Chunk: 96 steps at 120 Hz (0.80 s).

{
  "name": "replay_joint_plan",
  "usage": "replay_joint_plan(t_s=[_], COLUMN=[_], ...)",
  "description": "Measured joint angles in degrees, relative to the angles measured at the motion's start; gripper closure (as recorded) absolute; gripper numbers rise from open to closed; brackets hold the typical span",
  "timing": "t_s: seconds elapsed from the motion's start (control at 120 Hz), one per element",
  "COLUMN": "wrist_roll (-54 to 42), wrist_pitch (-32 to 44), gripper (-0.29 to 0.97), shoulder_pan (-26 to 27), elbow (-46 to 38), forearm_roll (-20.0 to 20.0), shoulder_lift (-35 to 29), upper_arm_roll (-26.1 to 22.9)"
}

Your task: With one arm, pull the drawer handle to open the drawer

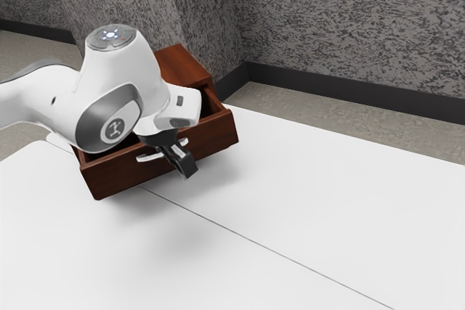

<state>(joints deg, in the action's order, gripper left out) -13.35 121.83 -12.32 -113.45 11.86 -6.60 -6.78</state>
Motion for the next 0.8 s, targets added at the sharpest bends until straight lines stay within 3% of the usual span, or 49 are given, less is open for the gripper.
replay_joint_plan(t_s=[0.8], wrist_roll=[2.3], wrist_pitch=[0.7], gripper=[0.15], shoulder_pan=[2.2], elbow=[-2.2], forearm_roll=[-0.4], shoulder_lift=[-2.4], upper_arm_roll=[0.1])
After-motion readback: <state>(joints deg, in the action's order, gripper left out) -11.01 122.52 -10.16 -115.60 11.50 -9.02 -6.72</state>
